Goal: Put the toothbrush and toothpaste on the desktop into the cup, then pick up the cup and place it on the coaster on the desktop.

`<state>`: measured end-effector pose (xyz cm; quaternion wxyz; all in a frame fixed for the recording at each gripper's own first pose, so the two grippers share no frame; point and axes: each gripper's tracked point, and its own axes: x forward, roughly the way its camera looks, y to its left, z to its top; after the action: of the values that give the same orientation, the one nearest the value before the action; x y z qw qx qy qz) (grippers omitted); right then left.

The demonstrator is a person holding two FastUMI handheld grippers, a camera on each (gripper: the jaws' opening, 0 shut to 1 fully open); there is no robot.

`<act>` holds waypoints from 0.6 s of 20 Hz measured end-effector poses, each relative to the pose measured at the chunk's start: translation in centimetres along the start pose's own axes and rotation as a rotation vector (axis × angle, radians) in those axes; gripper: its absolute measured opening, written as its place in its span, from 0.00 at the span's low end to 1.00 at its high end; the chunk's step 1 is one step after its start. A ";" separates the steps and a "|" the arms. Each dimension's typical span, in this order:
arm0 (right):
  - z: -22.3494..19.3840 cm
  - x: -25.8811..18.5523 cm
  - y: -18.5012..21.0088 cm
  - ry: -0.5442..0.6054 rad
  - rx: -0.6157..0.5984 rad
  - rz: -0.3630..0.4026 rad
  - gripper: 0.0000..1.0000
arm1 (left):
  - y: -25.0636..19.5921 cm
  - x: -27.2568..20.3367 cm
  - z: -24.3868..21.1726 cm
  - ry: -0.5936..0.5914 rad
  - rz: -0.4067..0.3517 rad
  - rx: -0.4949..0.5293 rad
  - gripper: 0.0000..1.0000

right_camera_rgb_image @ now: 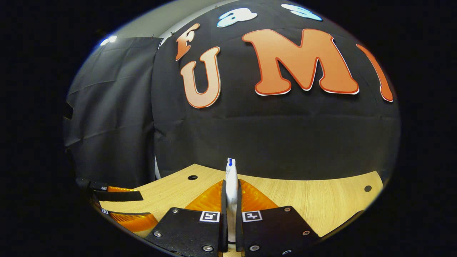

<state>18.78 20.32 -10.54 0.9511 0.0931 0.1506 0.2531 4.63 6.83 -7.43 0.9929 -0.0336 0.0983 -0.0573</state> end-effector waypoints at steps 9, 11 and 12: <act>-4.1 1.4 0.1 0.039 -0.074 0.013 0.18 | 0.1 0.8 -1.3 0.014 0.008 -0.039 0.98; -2.9 0.4 -0.2 0.003 -0.111 -0.005 0.24 | -0.2 1.1 -1.3 0.017 0.005 -0.039 0.98; -2.1 -0.3 -0.4 -0.016 -0.135 -0.015 0.29 | -0.4 1.2 -1.3 0.017 0.005 -0.035 0.98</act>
<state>18.04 20.08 -12.55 0.9583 0.0298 0.1262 0.2547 5.53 6.17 -8.87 0.9914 -0.0503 0.1079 -0.0535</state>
